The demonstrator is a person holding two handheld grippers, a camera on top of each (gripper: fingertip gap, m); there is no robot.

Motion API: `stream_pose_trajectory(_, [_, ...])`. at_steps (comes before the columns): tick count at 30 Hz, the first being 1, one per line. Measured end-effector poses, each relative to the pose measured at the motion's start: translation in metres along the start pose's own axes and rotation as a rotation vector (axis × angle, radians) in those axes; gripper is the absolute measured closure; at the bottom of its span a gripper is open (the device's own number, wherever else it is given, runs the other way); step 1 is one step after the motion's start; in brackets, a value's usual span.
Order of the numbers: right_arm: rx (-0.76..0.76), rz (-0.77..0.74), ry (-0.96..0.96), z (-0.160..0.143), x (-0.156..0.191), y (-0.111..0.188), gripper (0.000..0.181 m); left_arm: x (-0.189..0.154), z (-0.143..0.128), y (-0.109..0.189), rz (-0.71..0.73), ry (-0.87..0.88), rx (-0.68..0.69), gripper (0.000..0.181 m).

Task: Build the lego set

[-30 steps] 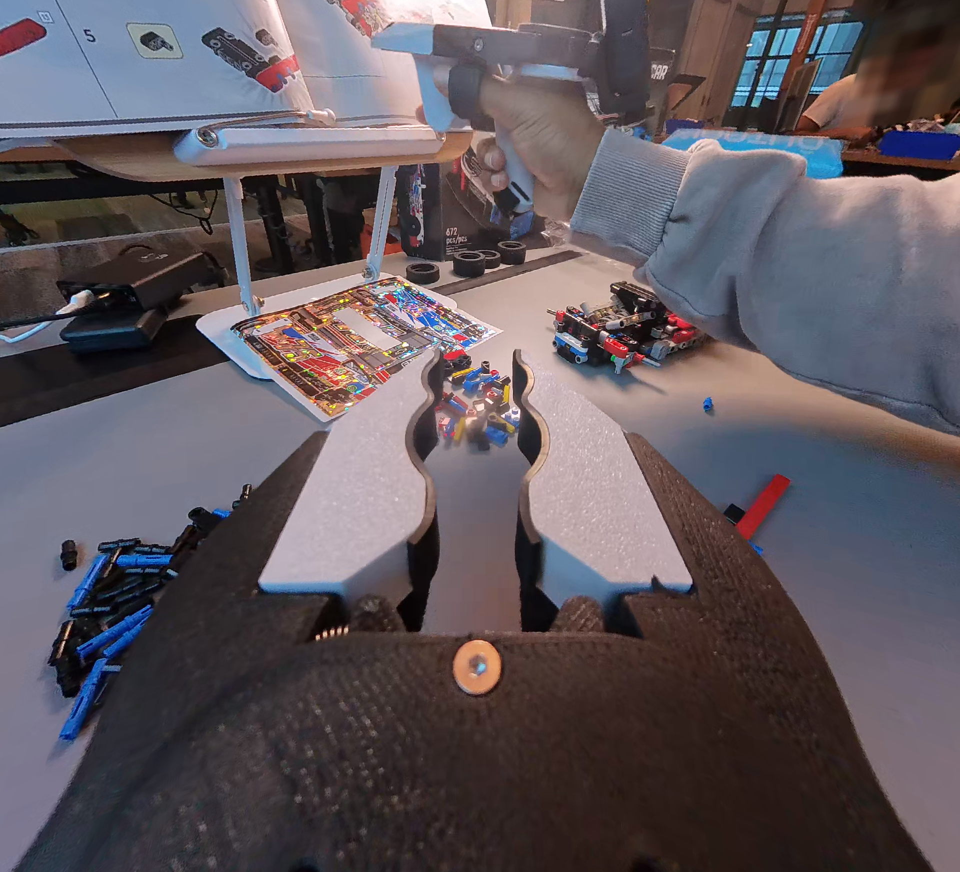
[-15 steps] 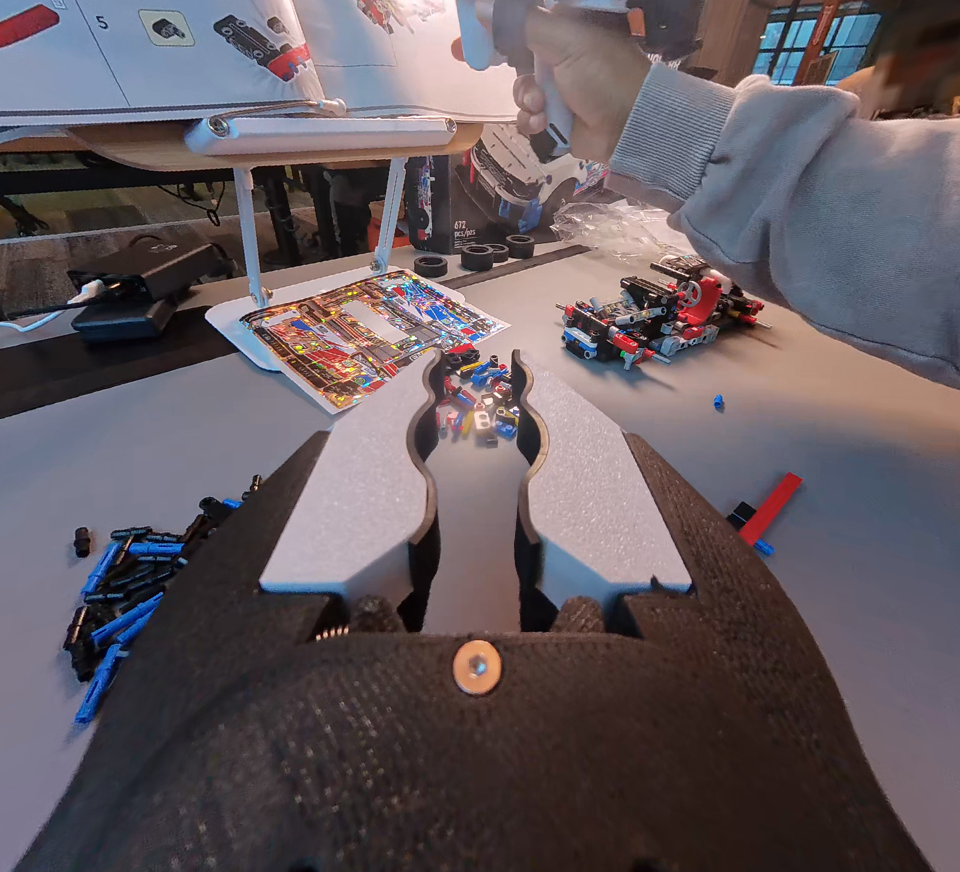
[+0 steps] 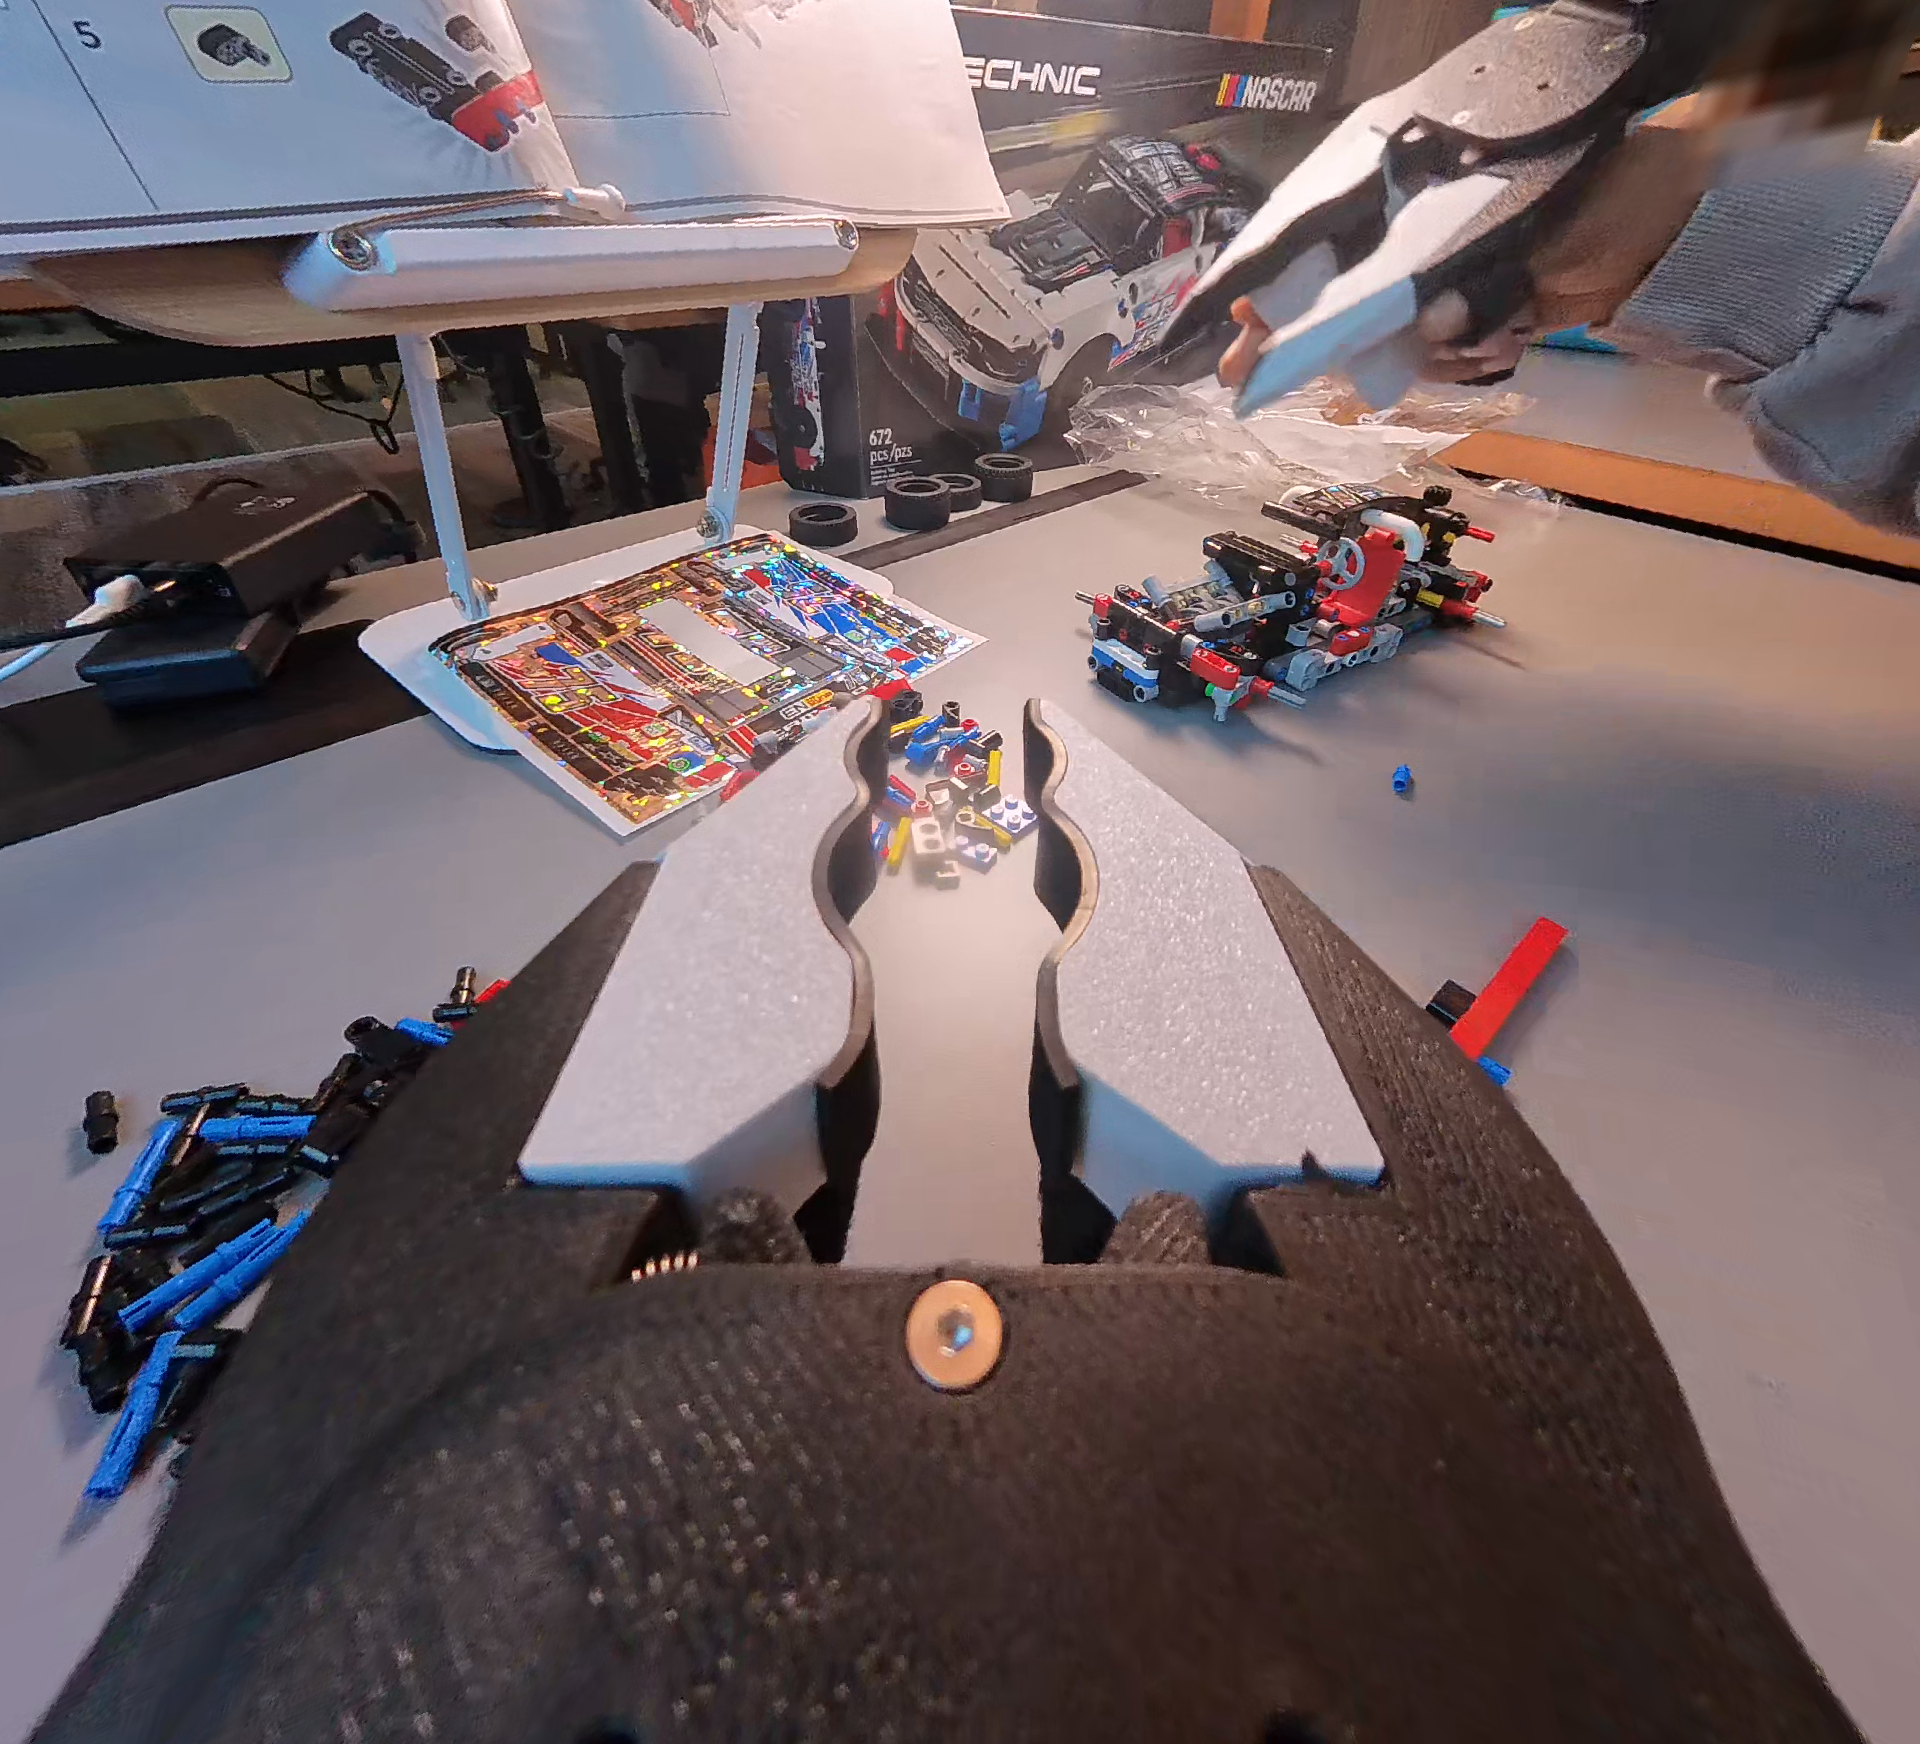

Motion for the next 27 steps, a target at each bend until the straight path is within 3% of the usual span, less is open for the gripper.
stream_pose_trajectory(8, [0.395,0.299,0.093,-0.056,0.031,-0.002,0.094,0.000,-0.006,-0.004,0.001,0.006,0.036,0.158])
stream_pose_trajectory(12, [0.522,0.366,0.155,-0.066,0.034,-0.018,0.109,0.000,-0.007,-0.003,0.005,0.002,0.045,0.158])
stream_pose_trajectory(16, [0.528,0.408,0.191,-0.062,0.037,-0.026,0.124,0.000,-0.007,-0.003,0.002,0.001,0.048,0.158])
stream_pose_trajectory(27, [0.514,0.498,0.473,-0.029,0.071,-0.036,0.138,-0.002,-0.009,-0.005,-0.017,-0.001,0.075,0.158])
Point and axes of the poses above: each gripper's, where its closed fingertips meet, y back along the fingers, z out of its top, x = y × z across the jaws, the point moved 8 cm from there along y, back along the fingers, and after that the axes turned 15 degrees about y, right-handed, at the moved point
